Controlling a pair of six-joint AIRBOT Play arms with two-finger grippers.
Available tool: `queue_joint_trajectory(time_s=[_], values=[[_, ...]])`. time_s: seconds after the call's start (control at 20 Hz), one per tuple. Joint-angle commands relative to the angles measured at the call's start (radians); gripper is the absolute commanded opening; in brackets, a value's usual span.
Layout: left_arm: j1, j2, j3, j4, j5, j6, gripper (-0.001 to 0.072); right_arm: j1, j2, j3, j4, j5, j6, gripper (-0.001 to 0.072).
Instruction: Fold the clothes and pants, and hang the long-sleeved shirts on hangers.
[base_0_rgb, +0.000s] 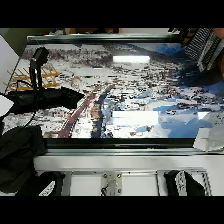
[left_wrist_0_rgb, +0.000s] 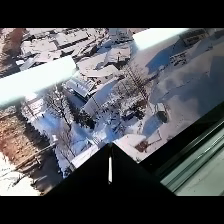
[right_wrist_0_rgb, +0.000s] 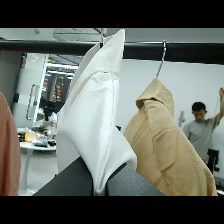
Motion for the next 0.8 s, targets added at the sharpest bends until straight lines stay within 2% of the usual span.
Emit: queue_joint_trajectory(time_s=[0.0, 0.4, 0.75], values=[[0.001, 0.000, 0.000, 0.000, -0.006, 0.000, 0.0023, 0.000, -0.012, 0.003, 0.000, -0.020, 0.000, 0.0008], [0.001, 0.000, 0.001, 0.000, -0.005, 0.000, 0.0023, -0.003, -0.079, 0.019, 0.000, -0.071, -0.012, 0.0008], [0.001, 0.000, 0.000, 0.000, -0.005, 0.000, 0.0023, -0.056, -0.227, 0.187, 0.000, -0.070, -0.019, 0.0008]])
